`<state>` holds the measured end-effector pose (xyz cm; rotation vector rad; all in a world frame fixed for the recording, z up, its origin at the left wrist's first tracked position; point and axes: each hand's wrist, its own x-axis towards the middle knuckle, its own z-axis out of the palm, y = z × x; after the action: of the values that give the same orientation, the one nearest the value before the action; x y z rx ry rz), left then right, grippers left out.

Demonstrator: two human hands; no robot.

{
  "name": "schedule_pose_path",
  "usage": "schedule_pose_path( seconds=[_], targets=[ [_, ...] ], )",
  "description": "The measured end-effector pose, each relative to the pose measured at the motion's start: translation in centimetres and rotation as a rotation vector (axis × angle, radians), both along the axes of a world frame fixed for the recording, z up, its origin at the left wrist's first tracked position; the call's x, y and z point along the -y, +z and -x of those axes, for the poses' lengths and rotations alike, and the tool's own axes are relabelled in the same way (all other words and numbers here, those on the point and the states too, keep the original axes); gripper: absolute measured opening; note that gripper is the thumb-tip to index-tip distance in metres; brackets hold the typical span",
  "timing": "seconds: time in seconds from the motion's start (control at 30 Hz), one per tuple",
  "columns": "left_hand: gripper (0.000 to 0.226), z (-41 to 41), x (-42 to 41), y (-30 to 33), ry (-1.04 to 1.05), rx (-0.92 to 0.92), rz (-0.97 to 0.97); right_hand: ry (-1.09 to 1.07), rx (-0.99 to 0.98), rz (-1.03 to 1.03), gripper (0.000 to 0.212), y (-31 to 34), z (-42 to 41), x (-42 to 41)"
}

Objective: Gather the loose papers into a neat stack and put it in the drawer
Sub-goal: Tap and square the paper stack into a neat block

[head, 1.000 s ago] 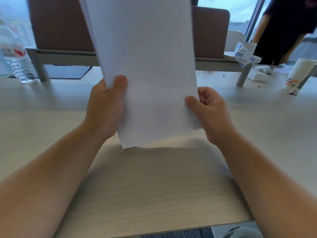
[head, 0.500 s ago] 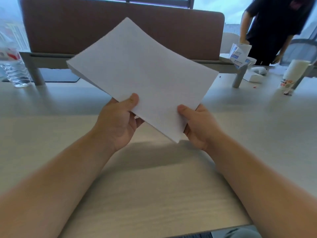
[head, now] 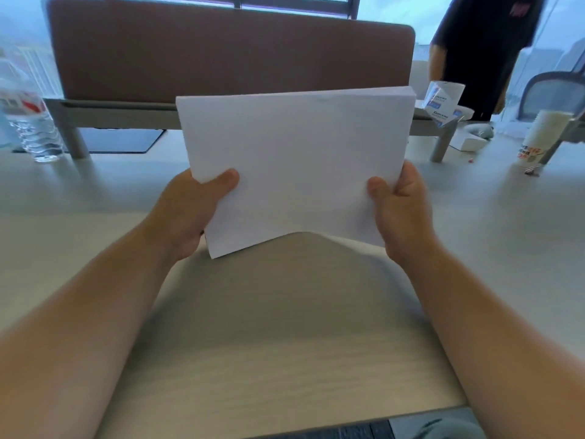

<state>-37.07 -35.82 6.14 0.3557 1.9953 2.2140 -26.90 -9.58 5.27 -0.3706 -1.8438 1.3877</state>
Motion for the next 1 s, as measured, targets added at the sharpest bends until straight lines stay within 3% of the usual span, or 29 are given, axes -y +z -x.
schedule_pose_path(
  seconds=[0.13,0.33,0.5,0.7,0.8,1.0],
  targets=[
    [0.015,-0.3,-0.3,-0.2,0.139,-0.167,0.089,0.096,-0.091,-0.002,0.031,-0.1,-0.2,0.3],
    [0.026,0.0,0.5,0.7,0.094,-0.159,-0.118,0.242,-0.26,0.237,0.027,0.7,-0.8,-0.3],
    [0.046,-0.2,0.6,0.2,0.053,-0.189,-0.108,0.221,-0.207,0.219,0.035,0.5,-0.8,-0.5],
    [0.035,-0.4,0.3,0.1,0.075,-0.246,0.034,0.165,-0.146,0.084,0.04,-0.1,-0.5,0.1],
    [0.043,-0.4,0.2,-0.2,0.046,-0.279,0.079,0.145,-0.098,0.036,0.042,-0.1,-0.2,0.1],
    [0.045,0.8,0.5,-1.3,0.081,-0.164,0.072,0.077,-0.016,0.038,0.033,-0.6,0.2,0.0]
  ],
)
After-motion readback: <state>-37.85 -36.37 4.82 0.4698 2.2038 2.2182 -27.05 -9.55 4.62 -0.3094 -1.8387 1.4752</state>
